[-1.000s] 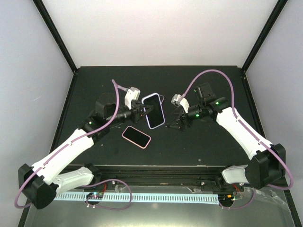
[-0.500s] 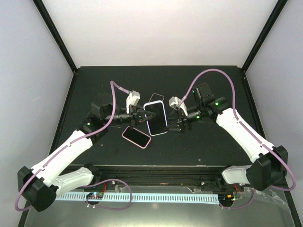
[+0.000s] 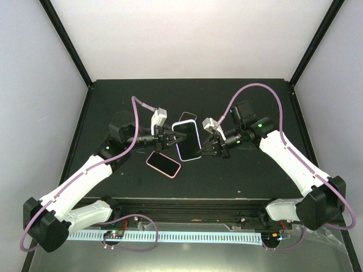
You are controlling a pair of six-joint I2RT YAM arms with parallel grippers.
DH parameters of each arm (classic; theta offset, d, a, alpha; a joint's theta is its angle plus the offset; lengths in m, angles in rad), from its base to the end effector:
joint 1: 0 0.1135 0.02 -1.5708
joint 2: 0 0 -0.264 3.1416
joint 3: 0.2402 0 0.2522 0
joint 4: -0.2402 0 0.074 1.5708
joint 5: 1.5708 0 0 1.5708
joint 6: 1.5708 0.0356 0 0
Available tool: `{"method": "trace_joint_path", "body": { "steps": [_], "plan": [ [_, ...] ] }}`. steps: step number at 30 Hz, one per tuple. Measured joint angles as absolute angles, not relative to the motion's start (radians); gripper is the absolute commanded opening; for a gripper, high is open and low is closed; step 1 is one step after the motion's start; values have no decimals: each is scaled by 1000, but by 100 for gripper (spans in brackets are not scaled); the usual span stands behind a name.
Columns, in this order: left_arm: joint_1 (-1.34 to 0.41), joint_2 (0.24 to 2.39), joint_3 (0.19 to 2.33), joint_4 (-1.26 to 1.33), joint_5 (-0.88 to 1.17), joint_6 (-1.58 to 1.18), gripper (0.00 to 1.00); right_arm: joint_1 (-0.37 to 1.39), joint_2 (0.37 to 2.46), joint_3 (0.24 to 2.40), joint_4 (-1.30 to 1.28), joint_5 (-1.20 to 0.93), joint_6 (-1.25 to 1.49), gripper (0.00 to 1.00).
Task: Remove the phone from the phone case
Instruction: Remove the phone case from the phone.
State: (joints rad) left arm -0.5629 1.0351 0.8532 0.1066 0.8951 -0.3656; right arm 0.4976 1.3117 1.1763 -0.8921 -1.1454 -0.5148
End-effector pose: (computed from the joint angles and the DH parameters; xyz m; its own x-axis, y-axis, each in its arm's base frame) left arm 0.1822 -0.1478 0.3480 -0.4140 -0.0032 -0.9103 0.9035 0.1206 -0.4113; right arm 0.2034 0.1474 0.3191 -0.3540 -0.4235 -0.8339 -0.9020 -0.0812 0.4241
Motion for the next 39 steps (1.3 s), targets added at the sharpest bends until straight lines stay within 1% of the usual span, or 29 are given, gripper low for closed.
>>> {"method": "trace_joint_path", "body": {
  "steps": [1,2,5,7,9,13,16,19,20,21,23,26,27,28,29,31,35,38,39],
  "plan": [
    [-563,1036,853,105,897,-361,39,498,1312,1177,-898,-1142,-521,1],
    [-563,1037,853,104,900,-349,42,498,1312,1179,-907,-1138,-528,1],
    [-563,1036,854,96,898,-317,42,498,1312,1181,-953,-1107,-557,1],
    [-563,1036,854,84,898,-299,41,498,1312,1184,-983,-1086,-578,1],
    [-563,1036,854,69,898,-281,36,498,1312,1184,-1008,-1065,-598,1],
    [-563,1036,854,45,901,-255,19,498,1311,1187,-1046,-1028,-625,1],
    [-563,1037,854,35,906,-244,10,498,1311,1187,-1055,-1023,-632,1],
    [-561,1039,855,31,929,-247,5,498,1311,1189,-1053,-1010,-636,1],
    [-561,1042,857,31,935,-247,6,498,1311,1189,-1053,-1008,-640,1],
    [-560,1045,859,30,940,-249,11,498,1311,1192,-1055,-1005,-641,1],
    [-557,1053,863,30,947,-249,16,498,1312,1196,-1056,-999,-642,1],
    [-556,1061,868,27,951,-247,18,498,1312,1205,-1065,-997,-642,1],
    [-556,1066,868,22,956,-247,21,498,1312,1210,-1065,-997,-642,1],
    [-556,1070,868,19,960,-247,27,498,1312,1214,-1064,-997,-641,1],
    [-557,1076,868,14,968,-247,29,498,1312,1218,-1063,-998,-641,1],
    [-557,1083,868,8,975,-244,28,498,1312,1225,-1063,-1000,-641,1],
    [-557,1093,868,4,990,-246,21,498,1315,1228,-1062,-1006,-632,1],
    [-557,1093,867,7,996,-249,12,498,1320,1228,-1061,-1006,-627,1],
    [-557,1093,867,10,996,-254,11,498,1322,1228,-1060,-1008,-627,1]
  ]
}}
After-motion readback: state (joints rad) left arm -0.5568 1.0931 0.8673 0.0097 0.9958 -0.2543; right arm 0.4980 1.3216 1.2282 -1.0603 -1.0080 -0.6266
